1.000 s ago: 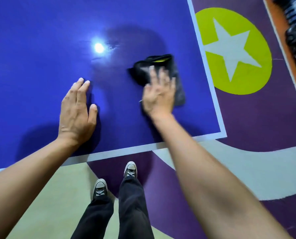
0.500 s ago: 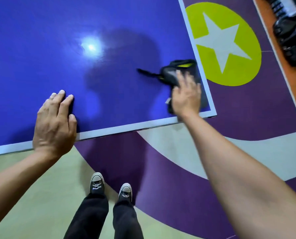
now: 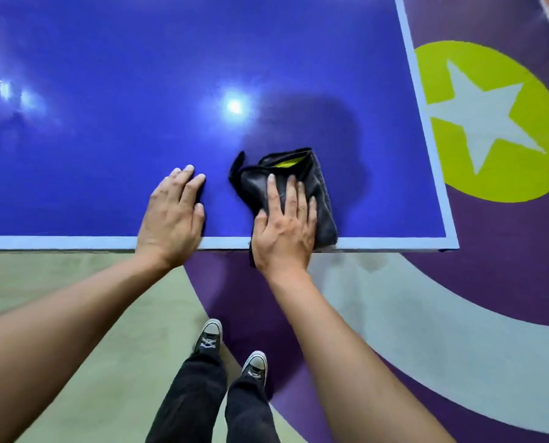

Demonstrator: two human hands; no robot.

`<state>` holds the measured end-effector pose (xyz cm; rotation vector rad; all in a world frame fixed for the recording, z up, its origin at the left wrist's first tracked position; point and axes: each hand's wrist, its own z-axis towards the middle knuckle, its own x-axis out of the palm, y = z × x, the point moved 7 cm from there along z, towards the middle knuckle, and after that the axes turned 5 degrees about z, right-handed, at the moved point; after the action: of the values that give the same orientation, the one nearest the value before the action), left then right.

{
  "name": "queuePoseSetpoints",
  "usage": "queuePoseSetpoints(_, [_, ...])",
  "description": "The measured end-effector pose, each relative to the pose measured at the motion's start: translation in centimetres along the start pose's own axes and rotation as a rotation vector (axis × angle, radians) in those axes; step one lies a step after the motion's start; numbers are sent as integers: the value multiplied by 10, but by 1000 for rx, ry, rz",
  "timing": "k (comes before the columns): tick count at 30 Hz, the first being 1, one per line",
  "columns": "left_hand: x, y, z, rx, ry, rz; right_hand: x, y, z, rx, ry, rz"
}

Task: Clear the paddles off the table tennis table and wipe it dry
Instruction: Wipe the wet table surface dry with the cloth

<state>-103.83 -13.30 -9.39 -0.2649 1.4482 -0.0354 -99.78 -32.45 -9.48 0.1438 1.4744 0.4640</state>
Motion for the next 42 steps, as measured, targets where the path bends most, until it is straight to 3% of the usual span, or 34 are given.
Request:
queuePoseSetpoints(3, [-2, 2, 1, 29, 37, -10, -3, 5, 6, -209, 38, -31])
queuePoseSetpoints(5, [-4, 10, -3, 36, 42, 3, -11, -28, 23, -236, 32, -60])
queuePoseSetpoints(9, [-14, 60, -20, -21, 43, 50, -27, -105, 75, 182, -62, -44])
queuePoseSetpoints(12, [-28, 112, -27, -98, 13, 65, -28, -102, 81, 352, -76, -21])
queuePoseSetpoints(15, [-40, 170, -29, -193, -9, 54, 1, -24, 73, 341, -86, 4])
queuePoseSetpoints(19, [-54, 230, -35, -308, -69, 39, 77, 170, 35, 3, -49, 23])
queuePoseSetpoints(22, [-65, 276, -33, -356, -122, 10, 127, 315, -5, -263, 112, 94])
queuePoseSetpoints(24, [-73, 305, -32, -378, -142, -1, 141, 356, -15, -344, 179, 124])
queuePoseSetpoints(27, [-82, 334, -25, -346, -129, 29, 134, 344, -7, -409, 189, 137])
queuePoseSetpoints(29, [-83, 340, -11, -290, -105, 43, 119, 302, 14, -301, 153, 134])
queuePoseSetpoints(33, [-77, 340, 21, -218, -76, 51, 79, 166, 81, 96, -13, -18])
queuePoseSetpoints(36, [-69, 354, 33, -227, -30, 55, 57, 102, 124, 347, -43, -54])
queuePoseSetpoints(40, [-67, 366, 30, -259, -31, 37, 72, 134, 138, 594, -168, -45])
queuePoseSetpoints(42, [-66, 365, 29, -265, -36, 22, 98, 199, 134, 475, -168, -76])
